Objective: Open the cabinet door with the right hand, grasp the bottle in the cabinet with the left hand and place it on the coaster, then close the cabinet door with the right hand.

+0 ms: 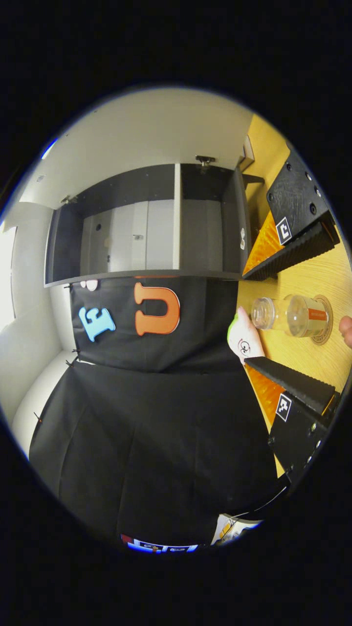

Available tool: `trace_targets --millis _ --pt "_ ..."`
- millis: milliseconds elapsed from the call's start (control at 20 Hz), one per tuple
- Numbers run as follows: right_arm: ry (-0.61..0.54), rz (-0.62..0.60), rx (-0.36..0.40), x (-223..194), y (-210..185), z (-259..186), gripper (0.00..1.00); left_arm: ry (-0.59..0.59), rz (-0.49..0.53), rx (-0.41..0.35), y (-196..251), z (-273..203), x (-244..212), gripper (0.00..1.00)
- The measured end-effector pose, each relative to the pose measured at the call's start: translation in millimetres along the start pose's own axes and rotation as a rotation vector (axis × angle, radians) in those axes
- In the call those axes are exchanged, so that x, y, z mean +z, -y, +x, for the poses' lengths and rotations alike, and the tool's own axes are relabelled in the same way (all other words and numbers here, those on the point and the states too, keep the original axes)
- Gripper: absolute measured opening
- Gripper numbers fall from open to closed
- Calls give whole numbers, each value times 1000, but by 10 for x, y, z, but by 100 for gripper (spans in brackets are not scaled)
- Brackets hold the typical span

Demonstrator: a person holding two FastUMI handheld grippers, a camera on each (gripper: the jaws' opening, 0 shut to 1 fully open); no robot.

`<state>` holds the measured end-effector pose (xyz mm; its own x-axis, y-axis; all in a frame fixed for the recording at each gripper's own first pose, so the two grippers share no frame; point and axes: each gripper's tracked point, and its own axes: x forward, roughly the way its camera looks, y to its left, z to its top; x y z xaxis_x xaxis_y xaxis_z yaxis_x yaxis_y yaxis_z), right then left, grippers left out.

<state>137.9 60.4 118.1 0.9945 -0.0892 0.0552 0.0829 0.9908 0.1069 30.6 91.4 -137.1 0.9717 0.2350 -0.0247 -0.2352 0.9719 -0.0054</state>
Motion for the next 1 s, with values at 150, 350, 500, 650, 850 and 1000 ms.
trace_targets --millis 150,350,500,650,850,1000 --pt "15 14 -8 19 180 93 90 2 21 -22 25 -112 330 94" --pt "26 37 -2 8 335 361 90 -45 5 -74 284 -271 628 95" --pt "52 106 59 124 309 492 90 -25 47 -121 457 -308 840 95" --pt "82 115 86 237 325 503 90 -28 39 -161 644 -368 928 95" --pt "105 62 163 461 160 622 91 0 24 -192 853 -429 1051 95" --pt "105 1 208 521 15 585 97 -14 15 -217 984 -500 1044 95"
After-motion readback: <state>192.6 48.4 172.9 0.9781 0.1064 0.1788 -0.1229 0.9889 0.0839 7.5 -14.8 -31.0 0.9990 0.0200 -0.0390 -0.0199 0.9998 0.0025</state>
